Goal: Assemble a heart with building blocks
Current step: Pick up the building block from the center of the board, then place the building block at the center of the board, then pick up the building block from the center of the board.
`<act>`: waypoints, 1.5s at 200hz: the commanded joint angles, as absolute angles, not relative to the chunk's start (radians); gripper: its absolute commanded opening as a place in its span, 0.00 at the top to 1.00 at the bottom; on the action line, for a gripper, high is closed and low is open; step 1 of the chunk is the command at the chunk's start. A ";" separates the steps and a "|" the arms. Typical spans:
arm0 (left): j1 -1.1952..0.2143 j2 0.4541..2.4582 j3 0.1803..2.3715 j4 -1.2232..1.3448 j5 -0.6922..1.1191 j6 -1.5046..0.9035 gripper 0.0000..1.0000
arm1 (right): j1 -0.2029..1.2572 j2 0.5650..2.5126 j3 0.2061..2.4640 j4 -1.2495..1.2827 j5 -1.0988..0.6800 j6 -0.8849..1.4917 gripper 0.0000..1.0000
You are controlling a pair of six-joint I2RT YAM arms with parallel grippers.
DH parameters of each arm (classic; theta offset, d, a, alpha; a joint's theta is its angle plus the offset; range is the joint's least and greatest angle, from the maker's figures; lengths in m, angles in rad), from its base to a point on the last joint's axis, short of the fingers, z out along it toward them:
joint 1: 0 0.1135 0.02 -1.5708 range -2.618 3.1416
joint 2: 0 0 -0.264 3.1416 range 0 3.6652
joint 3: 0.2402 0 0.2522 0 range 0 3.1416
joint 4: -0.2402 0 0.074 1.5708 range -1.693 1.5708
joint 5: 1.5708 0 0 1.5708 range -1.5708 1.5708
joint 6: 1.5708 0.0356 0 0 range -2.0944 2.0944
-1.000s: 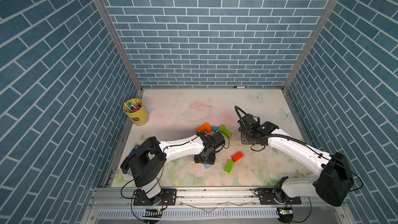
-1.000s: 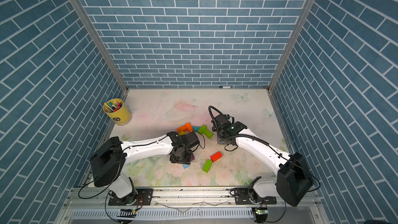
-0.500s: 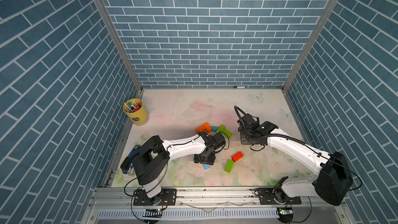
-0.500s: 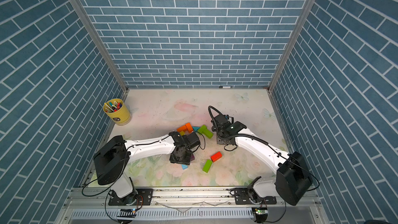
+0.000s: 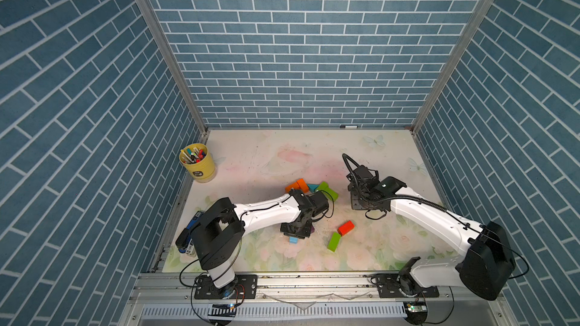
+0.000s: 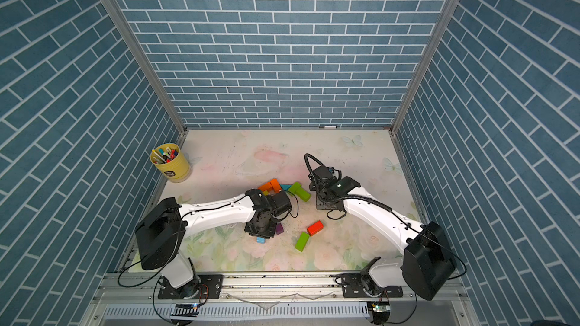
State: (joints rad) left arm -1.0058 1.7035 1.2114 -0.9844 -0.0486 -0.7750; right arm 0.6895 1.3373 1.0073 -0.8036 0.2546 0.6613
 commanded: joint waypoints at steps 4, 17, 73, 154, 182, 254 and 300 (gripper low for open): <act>-1.003 1.712 1.407 -1.067 -0.146 -0.565 0.89 | 0.617 1.317 1.041 -0.872 0.247 0.749 0.69; -0.998 1.780 1.497 -1.065 -0.138 -0.491 0.90 | 0.580 1.312 1.045 -0.882 0.226 0.764 0.70; -0.984 2.052 1.700 -0.973 0.022 -0.364 0.92 | 0.468 1.248 1.010 -0.907 0.183 0.812 0.70; -0.982 2.201 1.787 -0.982 -0.019 -0.314 0.52 | 0.444 1.202 0.974 -0.926 0.167 0.795 0.70; -0.973 2.189 1.792 -0.973 -0.021 -0.298 0.65 | 0.440 1.189 0.970 -0.930 0.167 0.793 0.71; -0.941 2.243 1.867 -0.979 -0.012 -0.251 0.73 | 0.437 1.207 0.977 -0.923 0.165 0.790 0.71; -0.931 2.264 1.876 -0.976 -0.009 -0.241 0.71 | 0.436 1.215 0.982 -0.921 0.161 0.786 0.72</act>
State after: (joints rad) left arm -0.9379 2.2410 1.8606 -0.9596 -0.0063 -0.2581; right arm 0.4416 1.2083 0.9806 -0.8982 0.1627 0.7605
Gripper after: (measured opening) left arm 0.317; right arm 0.287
